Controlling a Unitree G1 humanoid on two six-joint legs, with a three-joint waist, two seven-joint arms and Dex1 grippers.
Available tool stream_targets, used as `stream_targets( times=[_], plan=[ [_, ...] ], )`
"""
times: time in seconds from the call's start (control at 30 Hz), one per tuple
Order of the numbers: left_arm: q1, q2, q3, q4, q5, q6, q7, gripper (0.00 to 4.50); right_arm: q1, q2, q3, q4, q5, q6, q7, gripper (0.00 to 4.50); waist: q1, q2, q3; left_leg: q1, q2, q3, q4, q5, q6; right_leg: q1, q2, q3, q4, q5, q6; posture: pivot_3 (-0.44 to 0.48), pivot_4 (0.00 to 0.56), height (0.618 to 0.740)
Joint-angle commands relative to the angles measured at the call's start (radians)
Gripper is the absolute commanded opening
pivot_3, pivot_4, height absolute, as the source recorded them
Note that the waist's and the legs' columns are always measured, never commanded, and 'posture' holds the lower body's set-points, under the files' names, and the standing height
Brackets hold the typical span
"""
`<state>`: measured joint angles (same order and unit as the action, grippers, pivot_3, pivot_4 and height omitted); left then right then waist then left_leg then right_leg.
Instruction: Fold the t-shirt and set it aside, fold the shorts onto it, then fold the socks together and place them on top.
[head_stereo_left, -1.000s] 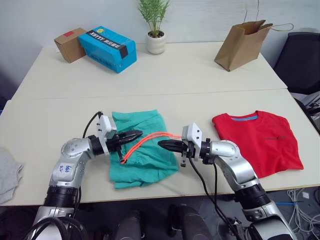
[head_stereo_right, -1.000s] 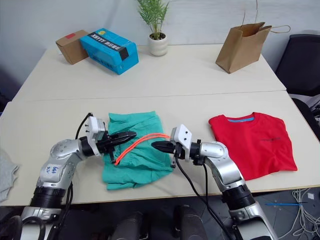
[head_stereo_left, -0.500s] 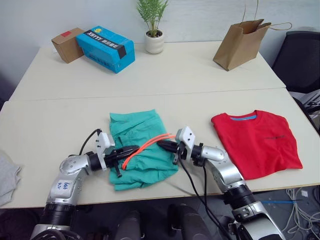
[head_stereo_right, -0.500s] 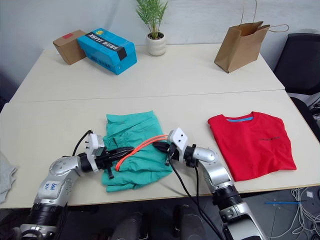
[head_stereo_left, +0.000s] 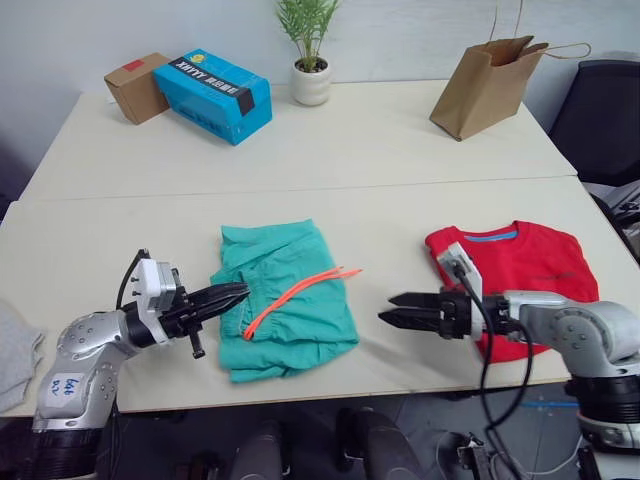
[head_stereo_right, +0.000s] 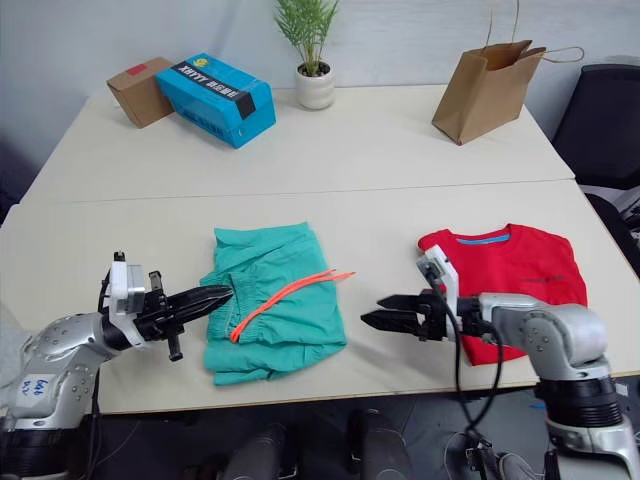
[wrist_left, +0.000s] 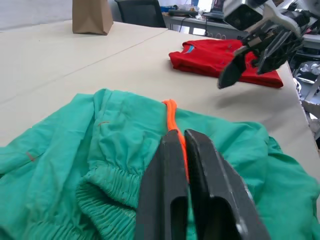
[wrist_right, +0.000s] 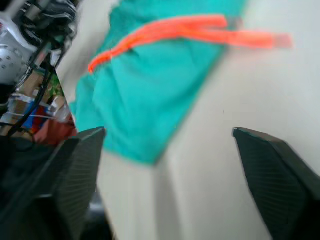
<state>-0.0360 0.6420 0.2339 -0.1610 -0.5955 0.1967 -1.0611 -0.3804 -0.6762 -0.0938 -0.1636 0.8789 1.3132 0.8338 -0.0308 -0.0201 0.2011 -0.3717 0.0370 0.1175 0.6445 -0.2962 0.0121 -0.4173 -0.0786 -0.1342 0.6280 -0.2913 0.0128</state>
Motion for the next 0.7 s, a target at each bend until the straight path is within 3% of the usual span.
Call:
stream_targets(
  times=[0.03, 0.33, 0.47, 0.5, 0.6, 0.7],
  plan=[
    [0.029, 0.016, 0.038, -0.069, -0.039, 0.009, -0.009, 1.47, -0.061, 0.088, -0.011, 0.057, 0.046, 0.119, -0.074, 4.50, -0.002, 0.000, 0.000, 0.000, 0.000, 0.001, 0.000, 0.000, 0.000, 0.000, 0.000, 0.000, 0.000, 0.000, 0.000, 0.000, 0.150, 0.740],
    [0.118, 0.031, 0.090, -0.140, -0.073, 0.008, -0.038, 4.31, -0.250, 0.340, 0.119, 0.295, -0.104, 0.107, -0.215, 4.50, -0.001, -0.001, -0.001, 0.000, 0.001, 0.002, 0.001, 0.001, -0.001, 0.000, 0.002, 0.001, 0.001, 0.001, 0.000, 0.000, 0.150, 0.740],
    [0.124, 0.026, 0.101, -0.145, -0.071, 0.004, -0.027, 4.46, -0.330, 0.446, 0.160, 0.409, -0.154, 0.045, -0.219, 4.50, -0.010, -0.001, -0.001, 0.001, 0.002, 0.002, 0.001, 0.001, -0.002, 0.000, 0.002, 0.001, 0.001, 0.002, -0.001, 0.000, 0.150, 0.740],
    [0.127, 0.027, 0.101, -0.150, -0.077, 0.010, -0.029, 4.49, -0.351, 0.480, 0.160, 0.447, -0.172, 0.011, -0.228, 4.32, -0.014, -0.001, -0.001, 0.001, 0.002, 0.002, 0.001, 0.001, -0.002, 0.000, 0.002, 0.001, 0.001, 0.002, -0.001, 0.000, 0.150, 0.740],
    [0.148, 0.030, 0.110, -0.165, -0.085, 0.022, -0.025, 4.50, -0.391, 0.548, 0.138, 0.538, -0.229, -0.093, -0.270, 3.49, -0.025, -0.001, -0.002, 0.001, 0.002, 0.002, 0.001, 0.002, -0.003, -0.001, 0.003, 0.001, 0.002, 0.002, -0.002, 0.000, 0.150, 0.740],
    [0.172, 0.029, 0.116, -0.176, -0.090, 0.029, -0.018, 4.50, -0.388, 0.558, 0.128, 0.546, -0.244, -0.114, -0.270, 2.38, -0.024, -0.001, -0.002, 0.000, 0.002, 0.002, 0.000, 0.002, -0.003, -0.001, 0.003, 0.001, 0.002, 0.002, -0.002, 0.000, 0.150, 0.740]
  ],
)
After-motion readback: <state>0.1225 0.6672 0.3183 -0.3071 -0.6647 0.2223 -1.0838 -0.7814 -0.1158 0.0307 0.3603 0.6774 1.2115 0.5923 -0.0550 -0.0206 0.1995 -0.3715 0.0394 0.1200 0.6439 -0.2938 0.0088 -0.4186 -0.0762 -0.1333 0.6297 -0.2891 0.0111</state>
